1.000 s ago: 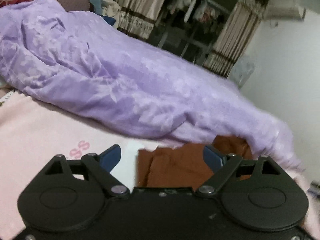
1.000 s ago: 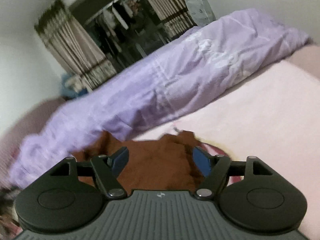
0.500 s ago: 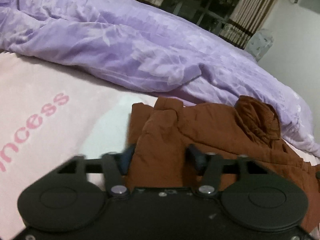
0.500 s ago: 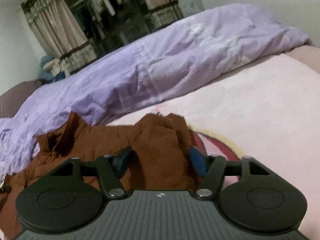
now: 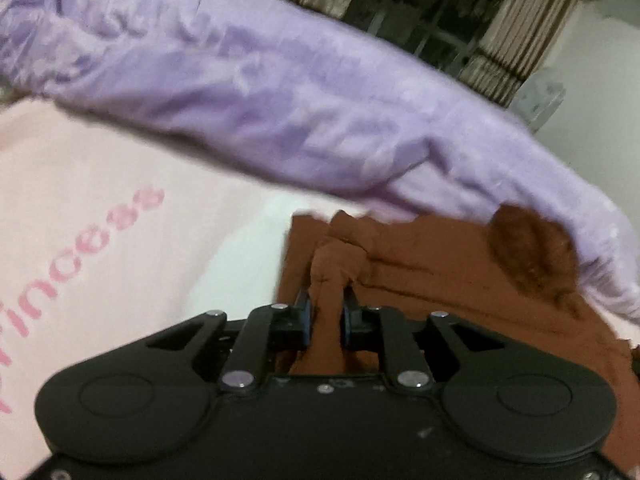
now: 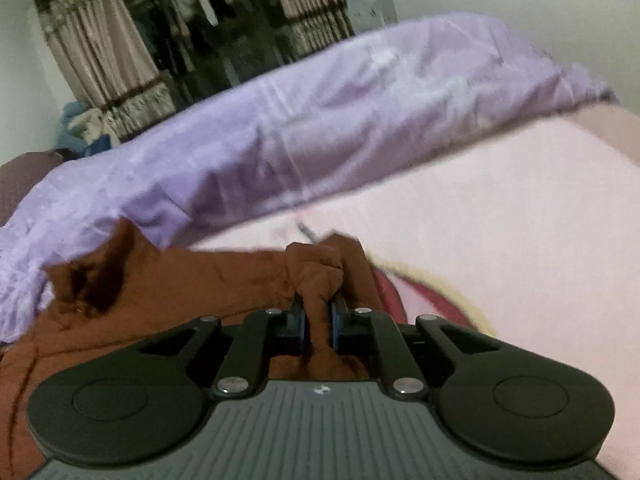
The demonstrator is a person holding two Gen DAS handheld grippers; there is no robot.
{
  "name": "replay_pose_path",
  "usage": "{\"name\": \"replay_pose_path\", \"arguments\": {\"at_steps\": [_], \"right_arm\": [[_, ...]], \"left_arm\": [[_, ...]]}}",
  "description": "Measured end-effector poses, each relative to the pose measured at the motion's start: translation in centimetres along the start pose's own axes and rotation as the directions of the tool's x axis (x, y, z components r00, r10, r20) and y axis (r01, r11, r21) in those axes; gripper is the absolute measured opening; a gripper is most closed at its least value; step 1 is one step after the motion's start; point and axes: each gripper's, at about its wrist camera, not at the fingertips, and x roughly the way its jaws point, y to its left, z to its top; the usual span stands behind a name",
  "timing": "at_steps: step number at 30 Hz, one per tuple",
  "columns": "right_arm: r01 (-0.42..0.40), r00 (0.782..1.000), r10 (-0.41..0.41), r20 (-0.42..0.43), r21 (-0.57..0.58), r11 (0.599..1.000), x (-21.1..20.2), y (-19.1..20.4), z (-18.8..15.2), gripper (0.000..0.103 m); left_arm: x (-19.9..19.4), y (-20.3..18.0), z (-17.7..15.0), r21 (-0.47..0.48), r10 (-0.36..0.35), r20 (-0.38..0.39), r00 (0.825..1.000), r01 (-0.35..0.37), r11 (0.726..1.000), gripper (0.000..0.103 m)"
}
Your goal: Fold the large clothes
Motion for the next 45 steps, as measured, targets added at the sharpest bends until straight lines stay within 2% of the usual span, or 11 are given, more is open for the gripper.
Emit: {"name": "replay_pose_path", "arguments": {"at_steps": [3,6,7,10,16,22,26,31,34,39,45], "right_arm": [[-0.026,1.000,0.026,0.005,0.040,0.999,0.2,-0.8,-0.4,0.012],[-0.028,0.999,0.028,-0.018,0.032,0.999,-0.1,-0.9,0.0,0.019],[-0.020,1.000,0.021,-0.011,0.034,0.999,-0.6,-0.8,0.2,0.027],[0.026,0.999,-0.029,0.042,0.057,0.998,-3.3,-0.2,1.0,0.050],[-0.088,0.983,0.100,0.154,-0.083,0.993,-8.9,5.9,-0.3,0.050],[-0.187,0.971,0.219,0.093,-0.268,0.945,-9.6,15.5,-7.3,0.012],[-0.214,0.973,0.230,0.008,-0.339,0.916,-8.2,18.5,-11.2,0.010],[-0.172,0.983,0.181,-0.009,-0.356,0.919,-7.0,16.9,-12.2,0.000],[-0.161,0.985,0.172,0.003,-0.332,0.930,-7.4,14.8,-11.4,0.000],[-0.029,0.996,0.055,0.069,-0.335,0.942,-8.9,11.7,-9.8,0.002],[0.064,0.997,-0.049,0.060,-0.276,0.959,-8.1,6.9,-8.4,0.005]], "left_arm": [[0.7,0.5,-0.3,-0.024,0.014,0.008,1.000,-0.014,1.000,0.026],[0.3,0.2,0.2,-0.009,0.108,0.017,0.994,-0.107,0.994,0.072],[-0.1,0.1,0.5,-0.002,0.148,0.018,0.989,-0.148,0.989,0.078],[-2.8,0.1,0.9,-0.030,0.140,0.056,0.989,-0.138,0.990,0.077],[-9.1,-6.5,-0.8,0.091,0.013,0.146,0.989,-0.027,0.995,0.077],[-9.4,-16.0,-7.3,0.312,-0.135,0.102,0.986,0.097,0.945,0.076],[-6.8,-18.6,-11.2,0.382,-0.123,0.014,0.992,0.109,0.918,0.075],[-5.2,-17.1,-13.1,0.426,-0.064,0.025,0.998,0.047,0.903,0.079],[-5.3,-15.2,-12.0,0.408,-0.052,0.041,0.998,0.031,0.912,0.079],[-6.6,-11.7,-10.2,0.413,0.100,0.120,0.988,-0.142,0.900,0.077],[-6.8,-7.3,-9.1,0.362,0.156,0.115,0.981,-0.188,0.913,0.079]]}}
